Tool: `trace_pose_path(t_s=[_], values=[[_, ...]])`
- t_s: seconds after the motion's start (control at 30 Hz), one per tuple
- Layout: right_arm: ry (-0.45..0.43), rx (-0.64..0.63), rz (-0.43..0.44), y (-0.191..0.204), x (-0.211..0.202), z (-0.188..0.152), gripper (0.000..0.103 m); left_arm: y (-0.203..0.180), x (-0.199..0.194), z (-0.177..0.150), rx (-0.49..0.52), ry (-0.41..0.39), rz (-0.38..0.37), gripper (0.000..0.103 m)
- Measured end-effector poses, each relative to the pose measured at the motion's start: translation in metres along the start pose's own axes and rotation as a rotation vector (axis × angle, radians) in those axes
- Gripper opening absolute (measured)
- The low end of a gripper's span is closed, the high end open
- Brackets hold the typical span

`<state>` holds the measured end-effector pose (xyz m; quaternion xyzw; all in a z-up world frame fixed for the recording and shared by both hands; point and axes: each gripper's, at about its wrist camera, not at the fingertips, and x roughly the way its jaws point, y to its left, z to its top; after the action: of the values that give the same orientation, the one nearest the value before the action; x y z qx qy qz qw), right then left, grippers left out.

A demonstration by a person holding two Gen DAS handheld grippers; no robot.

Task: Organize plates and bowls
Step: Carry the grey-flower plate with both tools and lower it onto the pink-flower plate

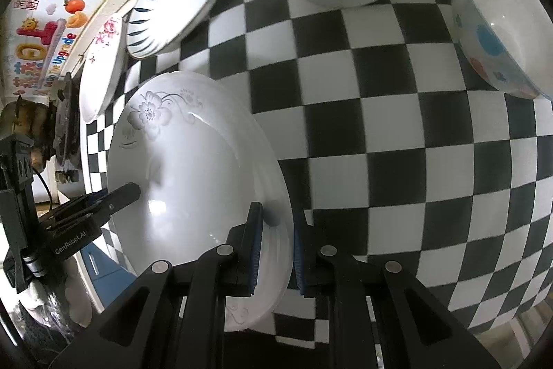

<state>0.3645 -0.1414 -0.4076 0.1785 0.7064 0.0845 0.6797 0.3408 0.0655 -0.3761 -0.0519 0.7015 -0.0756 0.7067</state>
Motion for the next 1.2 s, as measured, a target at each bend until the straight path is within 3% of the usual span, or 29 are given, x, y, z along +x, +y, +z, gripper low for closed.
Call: trace_pose_path(t_s=[0.3,0.6,0.8,0.97,1.07,1.2], values=[[0.033,-0.043,-0.013,-0.012,0.014,0.007,0.018,0.0,0.021,0.004,-0.055,0.022,0.019,0.03],[0.043,-0.065,0.006,-0.011,0.015,0.008,0.017,-0.014,0.024,0.001,-0.005,-0.011,0.049,0.041],[0.064,-0.07,0.028,-0.013,0.019,0.01,0.018,-0.013,0.026,-0.001,-0.05,-0.001,0.026,0.041],[0.057,-0.074,0.027,-0.018,0.002,0.006,0.019,-0.001,0.006,-0.018,-0.142,-0.073,0.07,0.041],[0.022,-0.095,0.025,-0.014,-0.023,-0.003,0.025,0.006,-0.021,-0.03,-0.193,-0.156,0.089,0.041],[-0.112,-0.176,0.021,0.012,-0.066,-0.018,0.061,0.019,-0.059,-0.035,-0.208,-0.246,0.175,0.042]])
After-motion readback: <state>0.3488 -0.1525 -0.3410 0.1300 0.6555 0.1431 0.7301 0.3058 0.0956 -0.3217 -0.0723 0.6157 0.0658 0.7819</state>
